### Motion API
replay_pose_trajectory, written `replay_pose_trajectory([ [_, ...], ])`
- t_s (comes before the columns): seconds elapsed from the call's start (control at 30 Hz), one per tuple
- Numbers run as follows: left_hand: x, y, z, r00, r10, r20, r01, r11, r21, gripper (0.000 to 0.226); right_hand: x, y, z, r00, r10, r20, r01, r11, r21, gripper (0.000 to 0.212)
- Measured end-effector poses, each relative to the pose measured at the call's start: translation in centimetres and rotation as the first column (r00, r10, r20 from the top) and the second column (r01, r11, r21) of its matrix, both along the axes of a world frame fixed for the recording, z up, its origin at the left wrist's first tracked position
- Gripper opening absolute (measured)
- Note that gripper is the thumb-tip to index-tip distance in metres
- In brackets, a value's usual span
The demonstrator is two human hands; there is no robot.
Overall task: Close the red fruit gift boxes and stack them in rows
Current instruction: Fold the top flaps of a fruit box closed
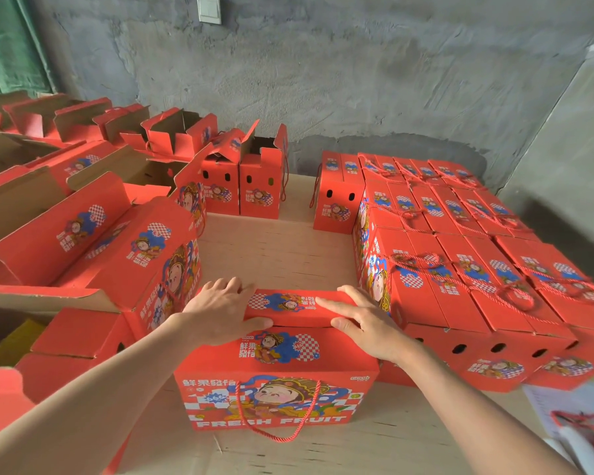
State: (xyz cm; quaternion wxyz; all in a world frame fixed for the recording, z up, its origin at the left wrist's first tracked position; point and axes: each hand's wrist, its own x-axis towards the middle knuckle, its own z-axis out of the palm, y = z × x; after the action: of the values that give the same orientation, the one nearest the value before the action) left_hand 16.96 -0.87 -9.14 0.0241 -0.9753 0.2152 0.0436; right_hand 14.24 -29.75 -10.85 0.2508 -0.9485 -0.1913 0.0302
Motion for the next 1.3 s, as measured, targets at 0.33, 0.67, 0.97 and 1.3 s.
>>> replay_pose_trajectory([
  [0.33, 0.5, 0.2, 0.4, 0.996, -0.078, -0.040, 0.080, 0.995, 0.062, 0.110, 0.1, -0.1, 0.8, 0.998, 0.050, -0.050, -0.053, 0.996, -0.078, 0.044],
  [0.67, 0.4, 0.3, -0.2, 0.998, -0.056, 0.017, 0.055, 0.998, 0.026, 0.107, 0.9, 4.1, 2.7, 0.998, 0.048, -0.029, -0.056, 0.891, -0.450, 0.052],
  [0.97, 1.8, 1.7, 1.1, 0.964, -0.178, -0.198, 0.190, 0.981, 0.043, 0.087, 1.9, 5.3, 2.5, 0.984, 0.133, -0.114, -0.172, 0.862, -0.476, 0.064],
  [1.3, 0.3, 1.9, -0.3, 0.988, -0.152, 0.013, 0.152, 0.988, -0.002, 0.110, 1.5, 5.2, 2.4, 0.983, 0.151, -0.107, -0.183, 0.879, -0.440, 0.060],
])
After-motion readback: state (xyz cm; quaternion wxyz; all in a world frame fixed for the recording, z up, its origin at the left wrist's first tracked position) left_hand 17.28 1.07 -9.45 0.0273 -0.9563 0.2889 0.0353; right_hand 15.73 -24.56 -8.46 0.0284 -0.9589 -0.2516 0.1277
